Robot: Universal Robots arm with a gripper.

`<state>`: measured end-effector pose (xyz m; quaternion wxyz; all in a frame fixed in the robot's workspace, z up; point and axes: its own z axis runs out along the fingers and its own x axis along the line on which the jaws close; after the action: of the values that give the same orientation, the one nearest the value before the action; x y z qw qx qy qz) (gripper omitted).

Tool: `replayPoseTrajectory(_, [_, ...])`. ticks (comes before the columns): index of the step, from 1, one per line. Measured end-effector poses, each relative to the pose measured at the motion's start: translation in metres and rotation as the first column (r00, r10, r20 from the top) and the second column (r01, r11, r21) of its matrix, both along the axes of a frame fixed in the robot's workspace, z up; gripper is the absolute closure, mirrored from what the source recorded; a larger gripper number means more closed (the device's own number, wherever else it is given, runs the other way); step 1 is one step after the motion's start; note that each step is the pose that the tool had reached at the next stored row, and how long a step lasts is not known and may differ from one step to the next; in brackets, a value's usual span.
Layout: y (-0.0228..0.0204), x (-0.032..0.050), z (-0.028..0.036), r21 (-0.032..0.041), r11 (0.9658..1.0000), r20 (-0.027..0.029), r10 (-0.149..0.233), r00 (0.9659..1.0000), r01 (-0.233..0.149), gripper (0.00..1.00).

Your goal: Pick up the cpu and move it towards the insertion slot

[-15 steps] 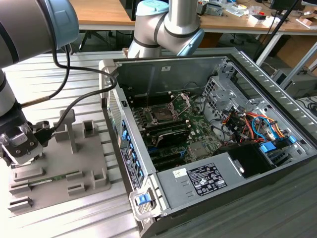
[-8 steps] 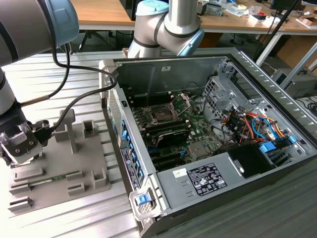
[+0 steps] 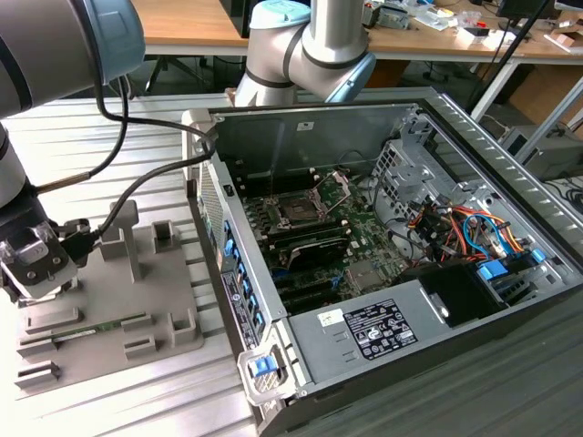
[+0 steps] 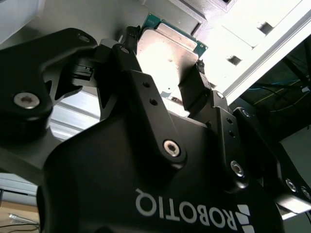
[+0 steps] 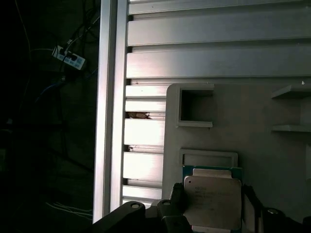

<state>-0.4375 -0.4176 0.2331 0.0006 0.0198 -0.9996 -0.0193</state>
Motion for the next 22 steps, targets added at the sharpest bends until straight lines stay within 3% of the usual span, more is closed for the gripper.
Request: replayPoseTrajectory(22, [0.0000, 0.0000, 0.0082, 0.0000, 1.0000, 0.0000, 0.000, 1.0000, 0.000, 0.45])
